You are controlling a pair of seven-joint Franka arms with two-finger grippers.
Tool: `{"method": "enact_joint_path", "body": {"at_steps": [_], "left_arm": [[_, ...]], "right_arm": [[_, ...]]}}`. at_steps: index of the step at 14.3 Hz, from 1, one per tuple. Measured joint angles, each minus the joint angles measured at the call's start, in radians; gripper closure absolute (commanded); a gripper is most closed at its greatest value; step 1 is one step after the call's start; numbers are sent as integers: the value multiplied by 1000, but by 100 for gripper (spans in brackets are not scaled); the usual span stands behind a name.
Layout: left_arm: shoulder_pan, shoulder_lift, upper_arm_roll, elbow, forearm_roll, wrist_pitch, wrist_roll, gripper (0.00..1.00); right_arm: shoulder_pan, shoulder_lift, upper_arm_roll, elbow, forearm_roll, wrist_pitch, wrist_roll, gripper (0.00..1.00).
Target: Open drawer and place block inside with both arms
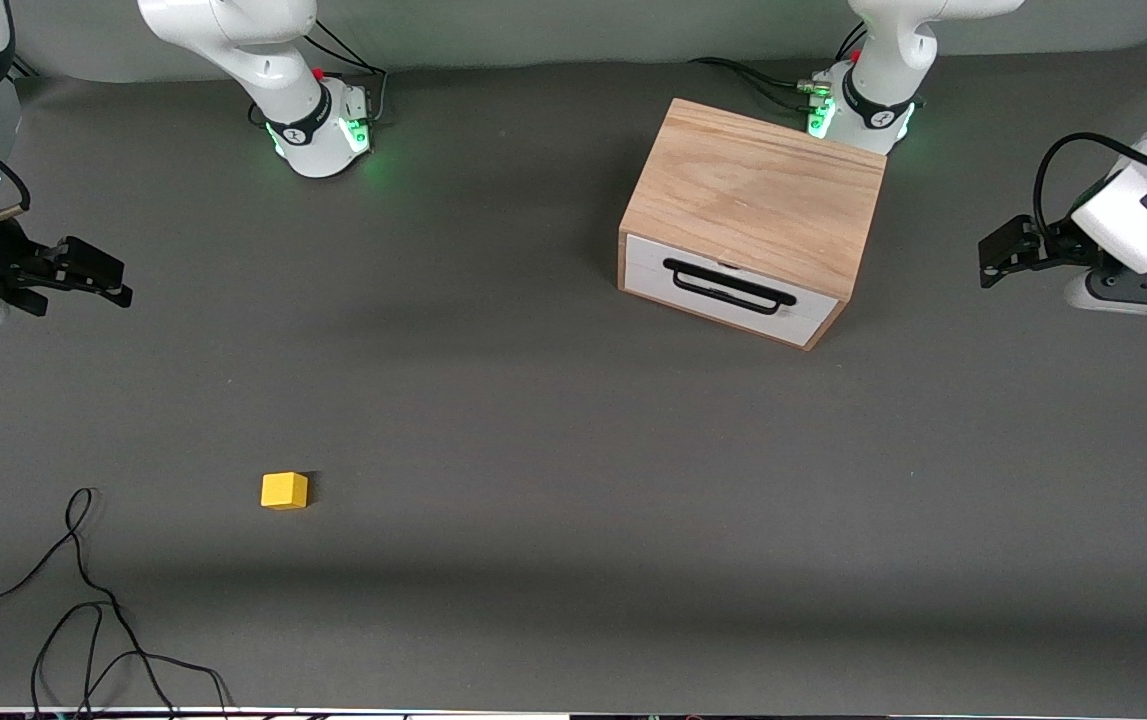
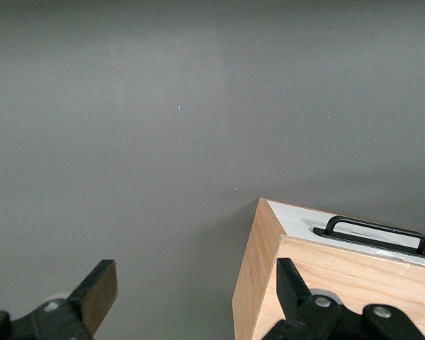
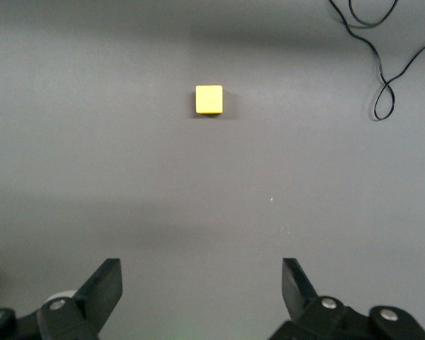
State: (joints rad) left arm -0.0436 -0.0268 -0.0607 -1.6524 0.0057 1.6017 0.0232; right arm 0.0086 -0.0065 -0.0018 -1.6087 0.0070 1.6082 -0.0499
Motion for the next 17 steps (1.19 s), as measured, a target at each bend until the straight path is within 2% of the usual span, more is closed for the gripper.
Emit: {"method": "enact_joint_path", "body": {"at_steps": [13,17], "left_arm": [[-1,7,0,0,0,-3,0,0],[-1,7,0,0,0,-3,0,0]], "right_arm": [[1,30,3,-2,0,1,0,0],[1,71,3,-2,0,30,0,0]]}}
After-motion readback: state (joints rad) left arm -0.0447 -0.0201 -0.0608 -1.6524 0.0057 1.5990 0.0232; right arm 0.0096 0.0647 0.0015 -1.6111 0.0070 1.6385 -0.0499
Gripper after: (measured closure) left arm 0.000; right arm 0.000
